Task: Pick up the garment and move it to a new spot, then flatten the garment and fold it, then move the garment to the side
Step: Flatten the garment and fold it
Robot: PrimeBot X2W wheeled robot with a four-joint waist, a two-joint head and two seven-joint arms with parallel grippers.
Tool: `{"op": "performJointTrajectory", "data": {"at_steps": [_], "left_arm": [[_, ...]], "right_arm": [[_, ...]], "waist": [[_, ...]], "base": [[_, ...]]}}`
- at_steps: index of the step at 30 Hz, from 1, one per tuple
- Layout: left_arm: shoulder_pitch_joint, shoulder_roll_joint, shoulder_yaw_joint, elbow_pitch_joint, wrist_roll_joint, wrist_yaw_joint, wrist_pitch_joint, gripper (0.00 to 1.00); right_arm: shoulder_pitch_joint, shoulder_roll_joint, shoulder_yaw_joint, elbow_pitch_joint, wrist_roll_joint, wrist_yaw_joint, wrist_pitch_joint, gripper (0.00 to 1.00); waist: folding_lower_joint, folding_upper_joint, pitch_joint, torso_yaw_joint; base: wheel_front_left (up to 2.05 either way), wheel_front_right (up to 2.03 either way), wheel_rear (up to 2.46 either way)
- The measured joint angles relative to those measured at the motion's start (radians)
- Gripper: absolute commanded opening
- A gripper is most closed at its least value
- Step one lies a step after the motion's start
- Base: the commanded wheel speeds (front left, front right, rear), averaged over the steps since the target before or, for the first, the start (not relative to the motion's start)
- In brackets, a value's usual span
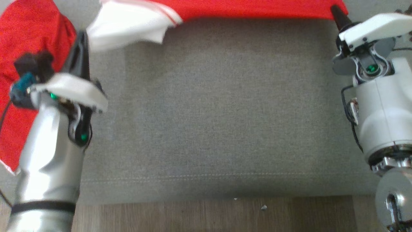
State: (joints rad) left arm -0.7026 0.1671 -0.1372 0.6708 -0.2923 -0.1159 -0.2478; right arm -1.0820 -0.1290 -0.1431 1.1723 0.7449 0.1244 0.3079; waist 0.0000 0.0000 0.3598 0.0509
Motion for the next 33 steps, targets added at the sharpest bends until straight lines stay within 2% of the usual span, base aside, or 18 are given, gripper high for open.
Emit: {"op": "performJointTrajectory", "data": {"at_steps": [7,13,19,26,33], "left_arm": [[0.181,0.063,-0.074,-0.134,-0.030,-0.009,0.089,0.00],[0.296,0.133,-0.188,-0.285,-0.123,-0.015,0.195,0.00],[0.356,0.238,-0.288,-0.427,-0.266,-0.015,0.284,0.00],[0.397,0.346,-0.403,-0.578,-0.486,-0.015,0.375,0.00],[0.423,0.465,-0.513,-0.673,-0.652,-0.015,0.446,0.00]], "right_arm": [[0.094,-0.043,0.105,-0.061,-0.037,0.000,0.002,0.00],[0.153,-0.098,0.225,-0.123,-0.081,0.000,0.027,0.00],[0.184,-0.193,0.363,-0.184,-0.106,0.000,0.101,0.00],[0.205,-0.319,0.552,-0.269,-0.131,0.000,0.174,0.00],[0.250,-0.403,0.690,-0.340,-0.044,0.000,0.286,0.00]], "waist": [[0.0000,0.0000,-0.070,0.013],[0.0000,0.0000,-0.085,0.035],[0.0000,0.0000,-0.090,0.044],[0.0000,0.0000,-0.103,0.045],[0.0000,0.0000,-0.127,0.043]], "base": [[0.00,0.00,0.00],[0.00,0.00,0.00],[0.00,0.00,0.00],[0.00,0.00,0.00],[0.00,0.00,0.00]]}}
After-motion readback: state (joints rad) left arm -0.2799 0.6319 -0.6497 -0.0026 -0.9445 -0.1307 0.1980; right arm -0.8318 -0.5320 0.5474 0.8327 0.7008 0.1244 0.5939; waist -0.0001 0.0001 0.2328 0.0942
